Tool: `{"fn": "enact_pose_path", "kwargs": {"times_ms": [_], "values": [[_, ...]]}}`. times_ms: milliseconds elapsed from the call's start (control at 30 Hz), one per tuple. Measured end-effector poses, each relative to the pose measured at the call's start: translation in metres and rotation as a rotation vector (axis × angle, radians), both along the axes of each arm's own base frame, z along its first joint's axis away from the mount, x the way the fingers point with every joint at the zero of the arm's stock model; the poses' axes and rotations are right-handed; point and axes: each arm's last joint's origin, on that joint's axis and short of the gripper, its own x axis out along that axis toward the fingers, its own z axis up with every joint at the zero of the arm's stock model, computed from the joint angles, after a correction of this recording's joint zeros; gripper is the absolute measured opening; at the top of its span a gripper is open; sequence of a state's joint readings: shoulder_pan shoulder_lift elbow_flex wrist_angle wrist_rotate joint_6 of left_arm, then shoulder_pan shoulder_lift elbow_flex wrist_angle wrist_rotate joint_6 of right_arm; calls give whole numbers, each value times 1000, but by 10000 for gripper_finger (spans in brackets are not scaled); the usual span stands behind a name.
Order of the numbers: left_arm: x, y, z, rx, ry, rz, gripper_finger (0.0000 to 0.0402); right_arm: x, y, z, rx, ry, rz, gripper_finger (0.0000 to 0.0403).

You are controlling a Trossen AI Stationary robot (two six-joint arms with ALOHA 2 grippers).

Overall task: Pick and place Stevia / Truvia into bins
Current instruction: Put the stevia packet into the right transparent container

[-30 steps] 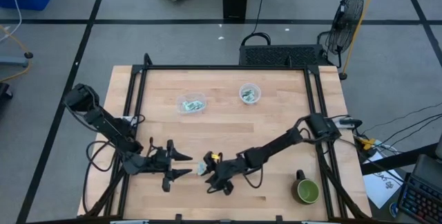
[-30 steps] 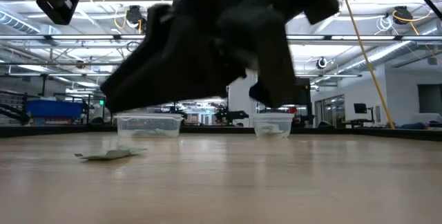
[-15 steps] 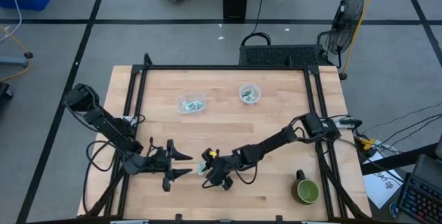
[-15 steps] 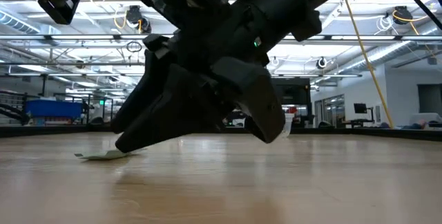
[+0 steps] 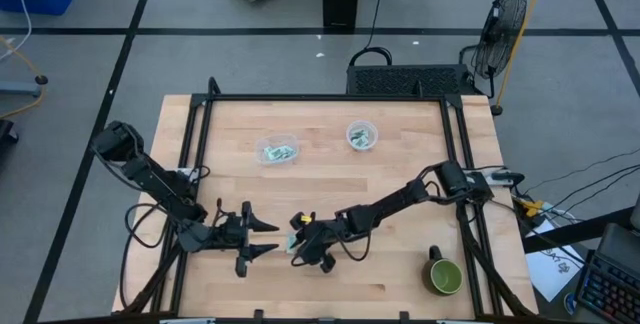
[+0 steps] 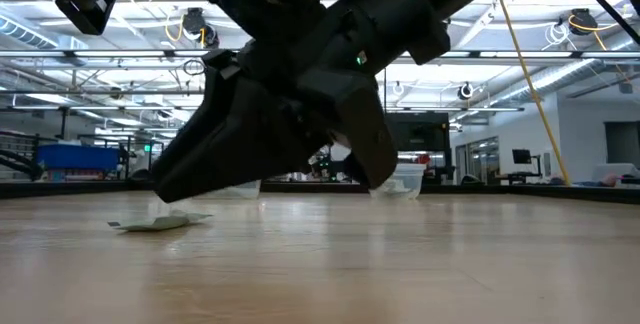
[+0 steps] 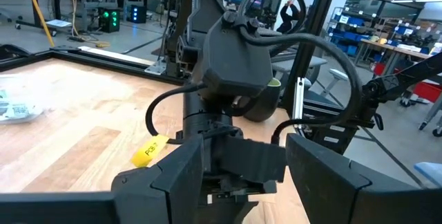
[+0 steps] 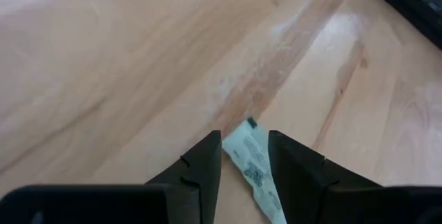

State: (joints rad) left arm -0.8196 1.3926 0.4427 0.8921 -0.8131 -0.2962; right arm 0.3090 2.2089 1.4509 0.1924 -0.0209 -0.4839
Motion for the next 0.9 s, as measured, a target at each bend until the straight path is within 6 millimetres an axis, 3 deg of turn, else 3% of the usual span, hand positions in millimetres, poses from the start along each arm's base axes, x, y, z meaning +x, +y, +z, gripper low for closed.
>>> {"fn": "enact_pose_path", "kwargs": {"times_ms": [133,300,467,900], "values": [[0,0,0,1,0,0,212,1,0,0,19,0,9,113],[0,0,0,7,0,-1,212,7,-1,-21,50,22,20,112],[0,0,0,6,0,-1,212,15,1,-23,9,33,-11,112],[0,0,0,3,2,-2,212,14,-15,-31,79,152,-105,52]]}}
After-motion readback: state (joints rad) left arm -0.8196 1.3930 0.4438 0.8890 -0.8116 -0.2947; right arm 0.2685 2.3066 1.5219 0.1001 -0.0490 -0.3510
